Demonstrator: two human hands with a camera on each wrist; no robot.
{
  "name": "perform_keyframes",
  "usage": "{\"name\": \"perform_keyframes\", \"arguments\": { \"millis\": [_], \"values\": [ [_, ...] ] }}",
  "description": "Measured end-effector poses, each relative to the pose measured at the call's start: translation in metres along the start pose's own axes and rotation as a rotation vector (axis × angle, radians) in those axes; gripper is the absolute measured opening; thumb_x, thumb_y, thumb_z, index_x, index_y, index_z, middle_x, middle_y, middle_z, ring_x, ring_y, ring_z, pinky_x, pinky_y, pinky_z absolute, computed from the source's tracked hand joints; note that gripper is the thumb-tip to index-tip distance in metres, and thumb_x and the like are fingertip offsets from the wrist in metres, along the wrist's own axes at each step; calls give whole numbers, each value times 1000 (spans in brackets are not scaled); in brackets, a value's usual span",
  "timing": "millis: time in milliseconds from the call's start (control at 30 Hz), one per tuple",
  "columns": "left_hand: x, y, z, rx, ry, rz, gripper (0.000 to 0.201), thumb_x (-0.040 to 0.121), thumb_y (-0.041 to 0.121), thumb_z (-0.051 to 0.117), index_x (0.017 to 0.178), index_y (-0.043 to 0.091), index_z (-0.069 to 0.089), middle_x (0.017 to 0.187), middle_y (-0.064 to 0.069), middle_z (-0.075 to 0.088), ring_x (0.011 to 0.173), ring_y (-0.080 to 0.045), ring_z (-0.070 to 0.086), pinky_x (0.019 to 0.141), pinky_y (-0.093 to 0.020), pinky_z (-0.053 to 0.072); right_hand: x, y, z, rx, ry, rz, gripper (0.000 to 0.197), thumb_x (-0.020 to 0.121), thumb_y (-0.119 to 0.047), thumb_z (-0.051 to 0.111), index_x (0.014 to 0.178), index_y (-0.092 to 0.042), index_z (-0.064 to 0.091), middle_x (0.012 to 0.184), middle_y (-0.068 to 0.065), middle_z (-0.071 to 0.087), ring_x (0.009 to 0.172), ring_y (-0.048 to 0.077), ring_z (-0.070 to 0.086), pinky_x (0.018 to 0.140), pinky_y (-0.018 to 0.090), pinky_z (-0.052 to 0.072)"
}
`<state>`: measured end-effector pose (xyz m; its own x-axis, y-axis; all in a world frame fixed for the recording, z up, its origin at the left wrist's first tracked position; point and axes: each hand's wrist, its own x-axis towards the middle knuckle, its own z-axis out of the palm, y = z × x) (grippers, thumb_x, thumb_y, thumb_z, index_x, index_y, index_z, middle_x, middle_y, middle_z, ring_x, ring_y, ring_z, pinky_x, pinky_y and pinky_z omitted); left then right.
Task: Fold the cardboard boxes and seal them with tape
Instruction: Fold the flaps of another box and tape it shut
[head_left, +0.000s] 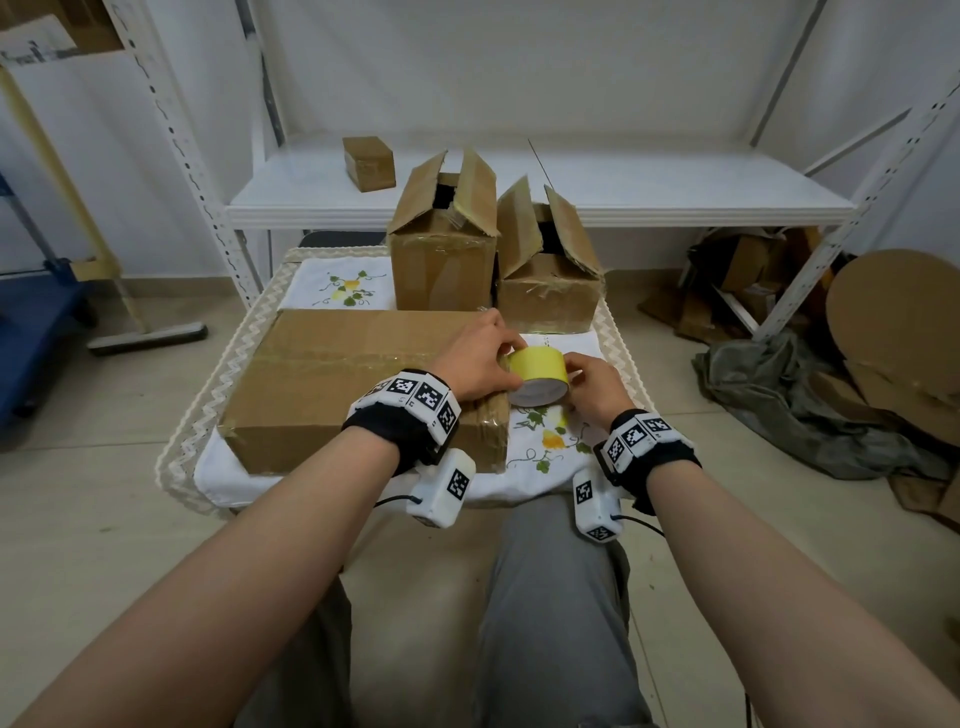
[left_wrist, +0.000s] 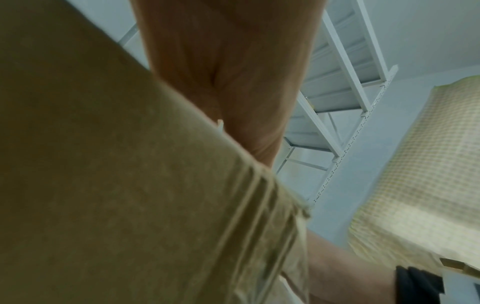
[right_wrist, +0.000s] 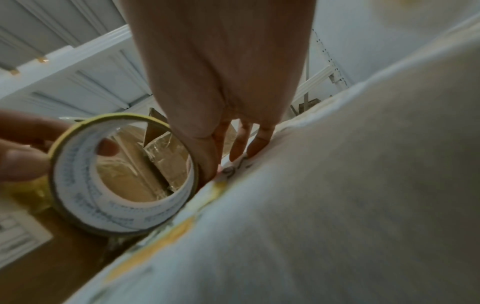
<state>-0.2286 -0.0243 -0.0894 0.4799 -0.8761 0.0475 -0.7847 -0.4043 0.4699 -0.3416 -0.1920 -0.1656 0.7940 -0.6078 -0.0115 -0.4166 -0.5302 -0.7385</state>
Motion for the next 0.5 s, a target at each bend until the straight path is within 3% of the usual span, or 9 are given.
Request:
{"name": "perform_keyframes", "arguments": {
  "millis": [67,133,200,300,367,433,500],
  "values": [
    [1,-1,0,-2,1,-3,54,81,29,80,131,18,61,111,3,42,100,-14,47,87,-26,39,-1,-1,1,33,32,11,33,81,13,61,87,-20,62,85,6,66,84,34,63,77,43,57],
    [1,-1,0,2,7,-4,55,81,29,80,131,19,61,110,2,42,100,-14,47,87,-26,39,-1,-4,-1,72,85,36,35,82,12,61,84,-22,55,82,5,59,76,27,56,68,35,53],
    [2,-1,1,8,8,-2,55,81,30,79,132,20,61,110,2,42,99,-14,47,86,-26,38,-3,-6,-7,157,147,63,34,84,10,62,91,-23,60,81,6,55,75,24,54,69,36,51],
    [2,0,2,9,10,-1,55,81,30,79,133,23,61,109,2,42,98,-15,48,85,-26,38,-1,-2,-13,187,172,115,36,86,-2,61,117,-19,66,114,14,56,95,30,58,87,37,51],
    [2,0,1,9,16,1,55,81,31,79,133,24,61,109,1,42,99,-15,48,84,-25,37,2,3,-14,247,186,178,31,81,-20,60,112,-20,63,129,18,55,101,36,64,92,43,56],
    [3,1,2,9,17,2,55,81,31,79,133,25,61,109,1,43,98,-15,48,85,-25,37,-1,-3,-16,358,212,206,17,87,-17,58,104,-18,56,127,20,55,82,29,70,70,35,61],
    [3,2,2,12,17,-1,55,81,31,79,133,27,61,108,1,42,97,-15,47,85,-25,37,-5,-12,-19,395,208,203,17,94,-7,55,109,-13,48,112,19,57,67,19,63,58,28,51]
  ]
}}
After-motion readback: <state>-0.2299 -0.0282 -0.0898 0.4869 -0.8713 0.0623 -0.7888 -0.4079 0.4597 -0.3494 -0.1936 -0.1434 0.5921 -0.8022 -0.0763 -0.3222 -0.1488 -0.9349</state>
